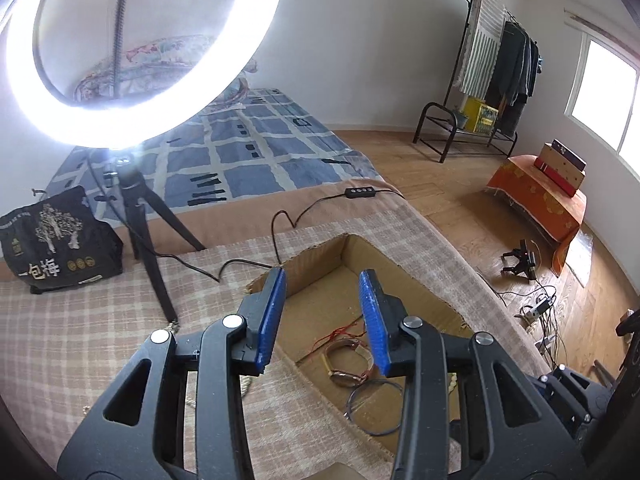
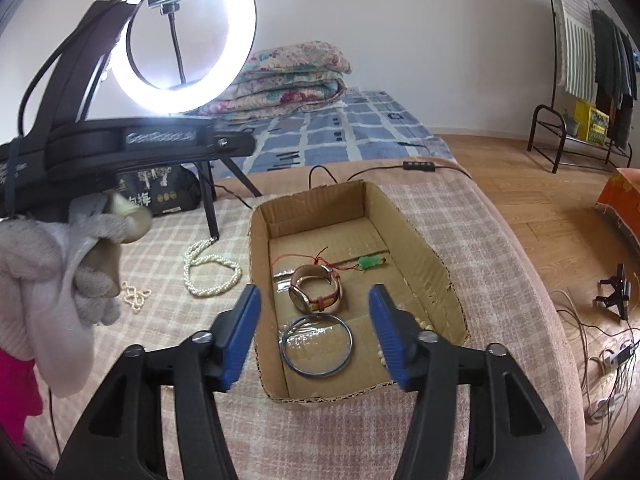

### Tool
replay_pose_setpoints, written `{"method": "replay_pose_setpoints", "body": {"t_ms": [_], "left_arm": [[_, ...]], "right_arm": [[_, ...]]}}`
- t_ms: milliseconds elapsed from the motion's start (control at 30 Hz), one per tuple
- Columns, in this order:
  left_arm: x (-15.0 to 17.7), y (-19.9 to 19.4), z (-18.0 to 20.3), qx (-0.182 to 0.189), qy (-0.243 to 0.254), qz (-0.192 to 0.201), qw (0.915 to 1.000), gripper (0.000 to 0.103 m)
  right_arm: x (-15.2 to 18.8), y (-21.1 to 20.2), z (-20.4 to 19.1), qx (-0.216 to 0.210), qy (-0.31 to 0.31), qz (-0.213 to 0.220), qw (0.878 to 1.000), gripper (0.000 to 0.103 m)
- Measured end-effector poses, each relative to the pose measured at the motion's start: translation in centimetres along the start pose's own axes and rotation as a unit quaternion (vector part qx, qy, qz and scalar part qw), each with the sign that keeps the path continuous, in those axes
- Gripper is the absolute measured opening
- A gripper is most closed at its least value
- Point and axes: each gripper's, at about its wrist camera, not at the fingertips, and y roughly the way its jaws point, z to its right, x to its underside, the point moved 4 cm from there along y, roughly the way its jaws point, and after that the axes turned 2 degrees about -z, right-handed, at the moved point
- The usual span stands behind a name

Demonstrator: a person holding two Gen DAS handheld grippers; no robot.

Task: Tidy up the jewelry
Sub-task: 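Withdraw both tools from box and move left tool toward pearl earrings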

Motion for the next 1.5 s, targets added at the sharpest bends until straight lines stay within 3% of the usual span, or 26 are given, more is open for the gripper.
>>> {"method": "replay_pose_setpoints", "body": {"t_ms": [233, 467, 767, 1067, 1133, 1500], "left_arm": [[0.1, -4.3, -2.7, -0.019, -0.005, 0.018, 0.9996, 0.038], [0.9, -9.3, -6.4, -0.044, -0.007, 0.035, 0.9984, 0.038], [5.0, -13.4, -11.0, -0.081, -0.013, 0.027, 0.9963, 0.038], [10.2, -14.3, -13.5, -0.086, -0.042, 0.001, 0.9954, 0.038], [11.6, -14.0, -13.9, -0.083, -0.052, -0.009, 0.9951, 0.038], [16.5, -11.8, -14.5, -0.07, -0.076, -0.05, 0.9934, 0.038]], "right_arm": [[-0.4, -1.1, -1.0, 0.004, -0.01, 0.011, 1.0, 0.065], [-0.3, -1.8, -2.5, 0.005, -0.018, 0.022, 1.0, 0.066], [0.6, -1.8, -5.1, 0.013, -0.052, 0.022, 0.998, 0.075], [1.3, -1.5, -6.0, -0.03, -0.023, 0.005, 0.999, 0.077], [1.5, -1.3, -6.4, -0.037, -0.027, -0.002, 0.999, 0.081], [3.5, -0.1, -8.2, -0.07, -0.035, -0.034, 0.996, 0.081]]}}
